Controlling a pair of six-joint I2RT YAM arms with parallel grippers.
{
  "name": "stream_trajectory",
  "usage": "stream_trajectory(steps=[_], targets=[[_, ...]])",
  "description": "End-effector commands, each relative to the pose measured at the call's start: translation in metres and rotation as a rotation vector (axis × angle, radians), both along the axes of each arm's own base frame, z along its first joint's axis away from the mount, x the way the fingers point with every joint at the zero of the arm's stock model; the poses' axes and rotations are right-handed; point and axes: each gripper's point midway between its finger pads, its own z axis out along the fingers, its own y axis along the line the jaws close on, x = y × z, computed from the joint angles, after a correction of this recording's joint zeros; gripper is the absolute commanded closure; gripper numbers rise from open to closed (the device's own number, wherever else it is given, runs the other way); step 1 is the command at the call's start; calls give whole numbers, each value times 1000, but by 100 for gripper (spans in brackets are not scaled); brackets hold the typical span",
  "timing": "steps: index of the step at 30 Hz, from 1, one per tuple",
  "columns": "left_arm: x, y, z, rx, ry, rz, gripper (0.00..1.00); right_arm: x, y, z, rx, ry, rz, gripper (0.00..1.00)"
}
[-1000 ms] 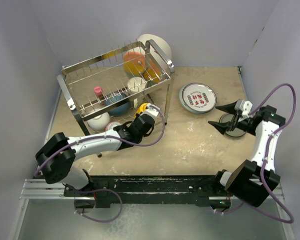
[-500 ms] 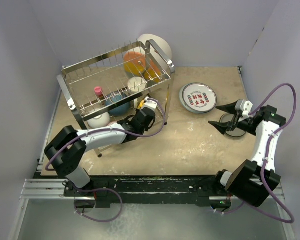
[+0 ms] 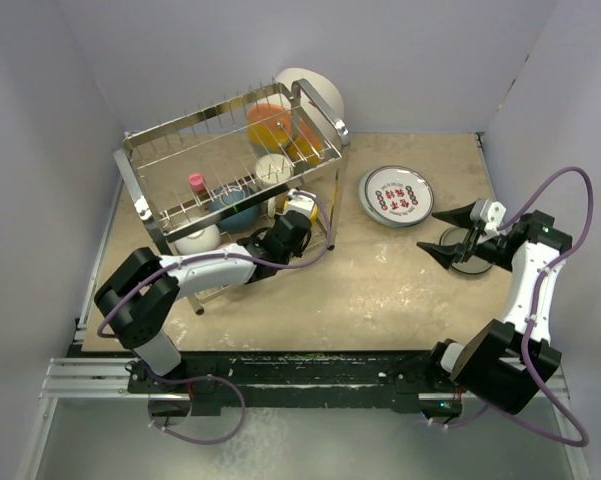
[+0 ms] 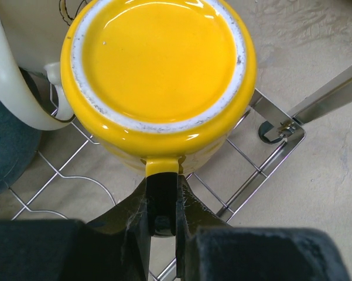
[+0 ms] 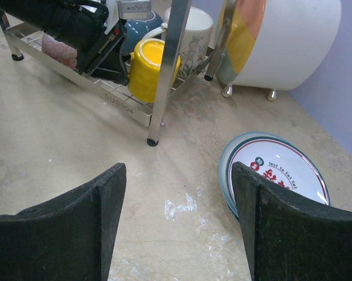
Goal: Load the mixed dishes into the dish rack
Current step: Turn the cup upside down in the dish rack.
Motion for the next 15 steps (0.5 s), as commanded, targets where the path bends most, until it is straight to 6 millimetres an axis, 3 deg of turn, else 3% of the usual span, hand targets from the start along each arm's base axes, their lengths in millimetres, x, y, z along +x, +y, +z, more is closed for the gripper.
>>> stream_trajectory(steps=[1,10,15], targets=[[24,-29,41,-182,-98,8,100,0,0,12,24,-27,-5,25],[25,-31,35,-196,-83,7,100,1,-1,12,25,-26,-7,25],[25,-27,28,-183,-61,29,81,1,-1,12,26,-26,-7,25]])
